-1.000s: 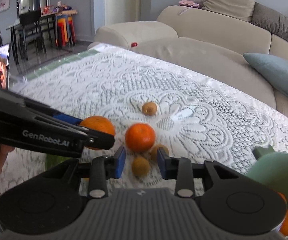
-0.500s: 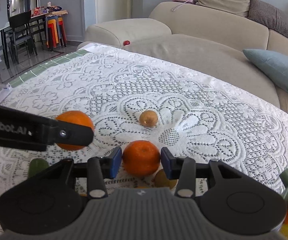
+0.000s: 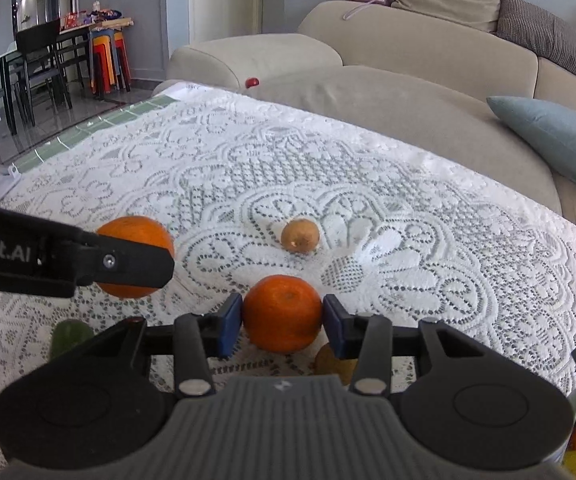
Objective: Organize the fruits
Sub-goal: 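Carry both held oranges into the green colander and lower them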
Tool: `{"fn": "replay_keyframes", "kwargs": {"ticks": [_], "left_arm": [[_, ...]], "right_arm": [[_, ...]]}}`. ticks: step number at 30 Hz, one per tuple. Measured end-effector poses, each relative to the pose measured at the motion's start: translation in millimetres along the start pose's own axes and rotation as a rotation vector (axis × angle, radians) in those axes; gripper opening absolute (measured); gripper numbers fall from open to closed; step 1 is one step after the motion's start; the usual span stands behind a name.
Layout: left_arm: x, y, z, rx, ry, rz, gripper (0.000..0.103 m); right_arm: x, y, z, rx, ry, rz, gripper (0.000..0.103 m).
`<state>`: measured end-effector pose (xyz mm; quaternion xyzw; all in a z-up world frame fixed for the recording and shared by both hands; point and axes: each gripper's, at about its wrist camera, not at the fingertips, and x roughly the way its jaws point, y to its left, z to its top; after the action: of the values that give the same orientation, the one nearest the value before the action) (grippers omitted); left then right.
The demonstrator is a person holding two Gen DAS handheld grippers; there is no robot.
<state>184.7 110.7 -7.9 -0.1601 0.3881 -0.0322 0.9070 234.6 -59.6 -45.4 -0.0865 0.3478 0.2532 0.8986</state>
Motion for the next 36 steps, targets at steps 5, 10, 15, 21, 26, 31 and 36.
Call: {"fn": "replay_keyframes", "kwargs": {"ticks": [5,10,15,21,26,31,36], "left_arm": [[-12.1,-2.8,-2.1,-0.011,-0.043,0.03,0.052],[-27.0,-13.9,-6.0,-0.025,-0.08,0.044,0.052],[-38.7,-32.5,-9.8,-0.023,-0.116,0.068,0.052],[-44.4,-58.6,-11.7,-0.023,-0.146,0.052,0.052],[-44.2,-85.1,-13.9,0.001,-0.152,0.017,0.052],[-41.4,-113.6,-16.3,0.026,-0.151,-0.029,0.052],[-31.3,-143.2,-22.0,0.044,-0.121,-0.092,0.052]], "right_arm": [[-18.3,0.4,4.5,0.014,-0.047,0.005,0.041],[-45.5,-4.3,4.7,0.041,-0.091,0.016,0.041],[-81.9,-13.1,1.9,0.061,-0.154,0.021,0.041],[-119.1,-29.1,-4.3,0.052,-0.201,-0.011,0.041],[-144.5,-55.0,-12.6,0.077,-0.224,-0.041,0.041],[-164.1,-88.3,-24.0,0.128,-0.224,-0.089,0.041],[-173.2,-122.9,-38.1,0.183,-0.188,-0.144,0.041]]}}
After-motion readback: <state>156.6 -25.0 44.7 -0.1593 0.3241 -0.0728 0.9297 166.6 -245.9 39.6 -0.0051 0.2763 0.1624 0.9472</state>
